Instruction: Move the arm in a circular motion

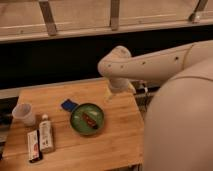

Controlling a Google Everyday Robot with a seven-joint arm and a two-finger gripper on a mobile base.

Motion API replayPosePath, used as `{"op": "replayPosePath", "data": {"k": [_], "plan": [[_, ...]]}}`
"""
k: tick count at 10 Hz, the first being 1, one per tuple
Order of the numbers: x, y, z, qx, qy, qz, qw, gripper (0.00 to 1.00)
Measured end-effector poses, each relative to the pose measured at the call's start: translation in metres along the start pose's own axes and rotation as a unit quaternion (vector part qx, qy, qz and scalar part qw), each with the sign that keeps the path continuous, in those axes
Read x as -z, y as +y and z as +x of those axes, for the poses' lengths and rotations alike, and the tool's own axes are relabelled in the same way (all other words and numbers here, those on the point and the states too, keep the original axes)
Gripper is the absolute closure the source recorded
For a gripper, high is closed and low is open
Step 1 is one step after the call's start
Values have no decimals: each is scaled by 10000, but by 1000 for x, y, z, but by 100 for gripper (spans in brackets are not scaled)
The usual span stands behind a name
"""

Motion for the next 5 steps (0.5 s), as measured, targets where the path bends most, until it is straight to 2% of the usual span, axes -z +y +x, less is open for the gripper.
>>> {"op": "replayPosePath", "data": {"k": [1,3,5], "plan": [[7,28,-15,210,-113,-99,9997,20],[19,73,-27,592,-290,-273,9975,20],[33,122,-15,914,-395,-358,9944,20]]}}
